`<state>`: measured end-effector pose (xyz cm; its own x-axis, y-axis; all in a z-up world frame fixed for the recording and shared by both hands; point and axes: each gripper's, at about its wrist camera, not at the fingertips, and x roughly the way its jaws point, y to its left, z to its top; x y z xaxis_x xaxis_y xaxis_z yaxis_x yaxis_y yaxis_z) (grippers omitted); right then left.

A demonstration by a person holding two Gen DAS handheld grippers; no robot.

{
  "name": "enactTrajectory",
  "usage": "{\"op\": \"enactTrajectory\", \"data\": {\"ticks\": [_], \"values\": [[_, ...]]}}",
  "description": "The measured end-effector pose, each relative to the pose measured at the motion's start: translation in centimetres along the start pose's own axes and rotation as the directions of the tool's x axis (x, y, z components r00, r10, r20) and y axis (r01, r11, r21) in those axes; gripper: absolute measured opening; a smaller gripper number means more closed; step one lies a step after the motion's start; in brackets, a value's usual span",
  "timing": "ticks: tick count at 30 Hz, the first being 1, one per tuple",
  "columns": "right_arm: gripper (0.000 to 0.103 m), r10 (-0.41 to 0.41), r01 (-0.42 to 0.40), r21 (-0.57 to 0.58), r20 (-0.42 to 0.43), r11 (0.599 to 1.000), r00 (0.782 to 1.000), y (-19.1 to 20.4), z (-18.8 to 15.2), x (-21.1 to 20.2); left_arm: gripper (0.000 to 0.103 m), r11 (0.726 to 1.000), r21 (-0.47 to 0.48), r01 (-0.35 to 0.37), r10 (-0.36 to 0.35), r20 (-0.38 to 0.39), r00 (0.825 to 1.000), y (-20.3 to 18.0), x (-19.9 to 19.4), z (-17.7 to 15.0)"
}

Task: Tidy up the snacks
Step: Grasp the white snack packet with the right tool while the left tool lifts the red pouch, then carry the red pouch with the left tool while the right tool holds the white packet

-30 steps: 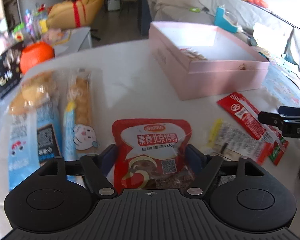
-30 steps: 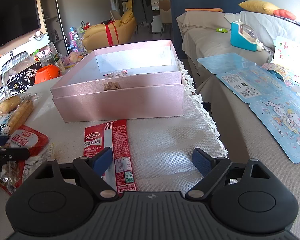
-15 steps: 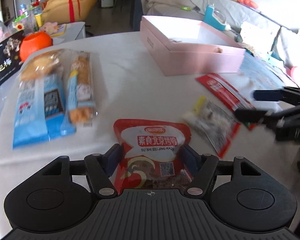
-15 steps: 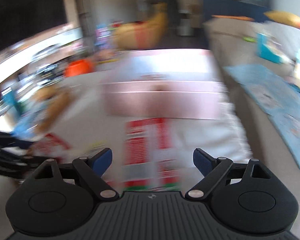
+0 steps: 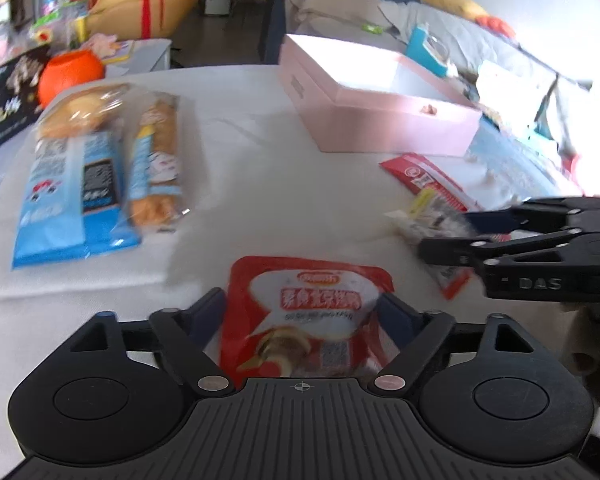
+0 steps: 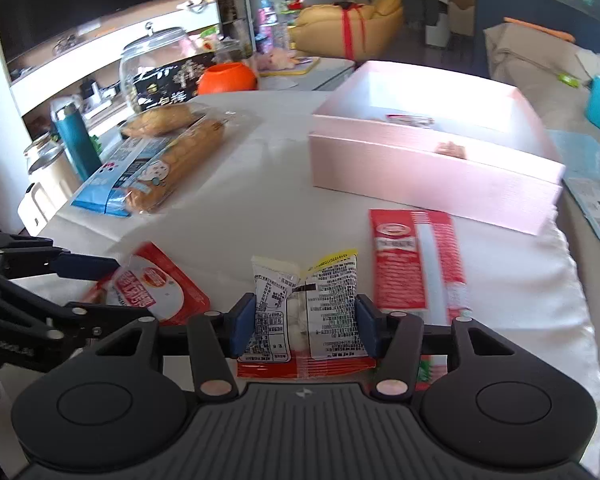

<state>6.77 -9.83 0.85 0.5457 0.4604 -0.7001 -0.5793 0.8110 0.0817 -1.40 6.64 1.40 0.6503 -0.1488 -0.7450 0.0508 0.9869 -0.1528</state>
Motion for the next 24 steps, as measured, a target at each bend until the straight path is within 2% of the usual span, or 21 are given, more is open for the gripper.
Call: {"op": "enactTrajectory", "data": {"ticks": [1,4,6,7,8,13,14,16,17,19,24], "values": [[0.052,-0.018,0.018,-0.005,0.002,1.0,1.0,-0.2,-0.2,-0.2,0.098,1.0,0.026,-0.007,0.008,-0.009,1.0,-0.6,0.4,0.2],[0.052,-0.092,0.092,-0.035,0.013,0.995,0.996,-0.5,-1.0,-0.8,0.098,0.995,0.096,-0.036,0.037,-0.006,0.999,-1.8,1.4,0.5],[0.052,-0.118,0.119,-0.04,0.015,0.992,0.993,-0.8,-1.5,-1.3,0.095,0.995,0.092,-0.03,0.031,-0.009,0.999,-1.9,1.4,0.8],[0.052,-0.122,0.123,-0.036,0.016,0.992,0.992,-1.1,-1.7,-1.6,0.087,0.997,0.082,-0.011,0.012,-0.007,1.0,-1.8,1.1,0.8],[0.052,-0.127,0.127,-0.032,0.018,0.991,0.992,-1.3,-1.9,-1.9,0.072,0.997,0.069,0.021,-0.021,0.0,1.0,-1.6,0.7,0.8],[0.053,-0.152,0.153,-0.024,0.048,0.988,0.987,-2.1,-2.2,-2.9,0.06,0.997,0.071,0.021,-0.025,0.044,0.999,-1.9,-1.1,1.1],[0.053,-0.153,0.154,-0.022,0.049,0.988,0.987,-2.2,-2.2,-2.9,0.05,0.997,0.072,0.019,-0.023,0.056,0.998,-2.0,-1.4,1.2],[0.053,-0.154,0.155,-0.016,0.047,0.988,0.987,-2.4,-2.3,-2.8,0.041,0.997,0.073,0.017,-0.023,0.08,0.997,-2.1,-2.4,1.4],[0.053,-0.156,0.156,-0.015,0.045,0.988,0.987,-2.5,-2.3,-2.7,0.031,0.997,0.078,0.006,-0.013,0.096,0.995,-2.2,-2.8,1.5],[0.056,-0.157,0.157,-0.015,0.039,0.987,0.987,-2.5,-2.5,-2.5,0.024,0.995,0.101,-0.024,0.012,0.116,0.993,-2.3,-3.6,1.7],[0.071,-0.159,0.16,-0.021,0.036,0.987,0.987,-2.5,-3.1,-2.0,0.024,0.997,0.066,-0.038,0.033,0.077,0.996,-1.2,-3.5,1.6]]}}
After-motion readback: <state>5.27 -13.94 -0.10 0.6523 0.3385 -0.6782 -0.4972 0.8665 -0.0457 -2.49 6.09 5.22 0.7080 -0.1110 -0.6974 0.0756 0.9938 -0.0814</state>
